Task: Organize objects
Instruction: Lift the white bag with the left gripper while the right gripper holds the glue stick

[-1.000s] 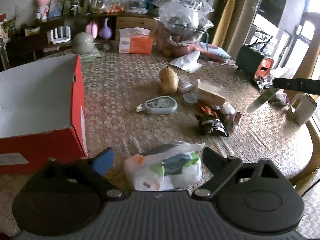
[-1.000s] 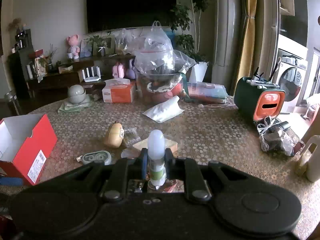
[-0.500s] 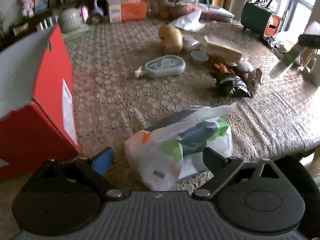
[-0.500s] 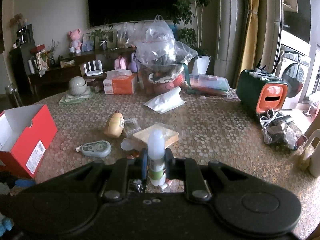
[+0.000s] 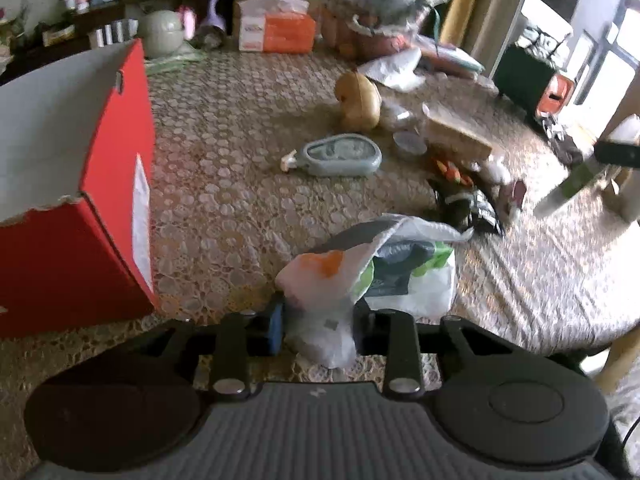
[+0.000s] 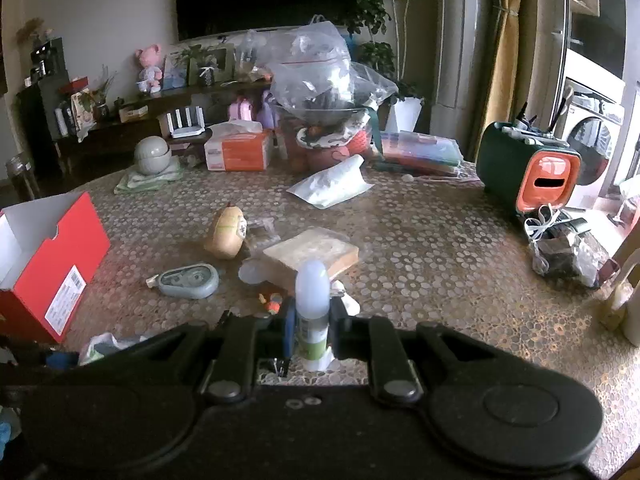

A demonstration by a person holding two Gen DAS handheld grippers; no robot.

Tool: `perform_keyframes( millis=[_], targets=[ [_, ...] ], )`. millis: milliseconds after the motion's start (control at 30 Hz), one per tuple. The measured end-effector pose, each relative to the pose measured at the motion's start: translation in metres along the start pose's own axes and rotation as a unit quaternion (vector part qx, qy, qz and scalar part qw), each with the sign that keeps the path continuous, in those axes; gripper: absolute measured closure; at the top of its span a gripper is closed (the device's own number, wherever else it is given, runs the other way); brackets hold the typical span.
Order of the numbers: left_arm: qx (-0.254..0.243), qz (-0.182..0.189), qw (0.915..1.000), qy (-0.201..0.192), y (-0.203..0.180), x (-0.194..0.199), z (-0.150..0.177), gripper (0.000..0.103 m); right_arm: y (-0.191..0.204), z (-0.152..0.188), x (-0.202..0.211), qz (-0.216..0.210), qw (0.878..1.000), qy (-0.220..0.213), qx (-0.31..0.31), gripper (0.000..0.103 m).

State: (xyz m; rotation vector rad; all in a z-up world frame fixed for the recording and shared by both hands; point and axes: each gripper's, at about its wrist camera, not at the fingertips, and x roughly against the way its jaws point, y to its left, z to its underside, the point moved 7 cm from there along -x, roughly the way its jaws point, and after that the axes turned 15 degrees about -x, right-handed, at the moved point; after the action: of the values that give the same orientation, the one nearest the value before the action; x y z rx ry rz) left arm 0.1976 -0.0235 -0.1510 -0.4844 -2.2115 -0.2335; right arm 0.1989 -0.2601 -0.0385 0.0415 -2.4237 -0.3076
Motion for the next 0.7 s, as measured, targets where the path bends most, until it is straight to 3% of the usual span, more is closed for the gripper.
perform_keyframes(
  millis=[400,700],
  targets=[
    [0.043,0.006,0.9952,-0.087,0.007,0.078,-0.035,0.074,0.031,-0.011,0.020,-0.026,0.999,-0.005,0.022,0.086],
    [0.066,-0.055,0.9878,-0.130,0.061,0.140,-0.052,0.074,0.126,-0.036,0.038,-0.102,0.991,-0.023,0.087,0.086]
  ],
)
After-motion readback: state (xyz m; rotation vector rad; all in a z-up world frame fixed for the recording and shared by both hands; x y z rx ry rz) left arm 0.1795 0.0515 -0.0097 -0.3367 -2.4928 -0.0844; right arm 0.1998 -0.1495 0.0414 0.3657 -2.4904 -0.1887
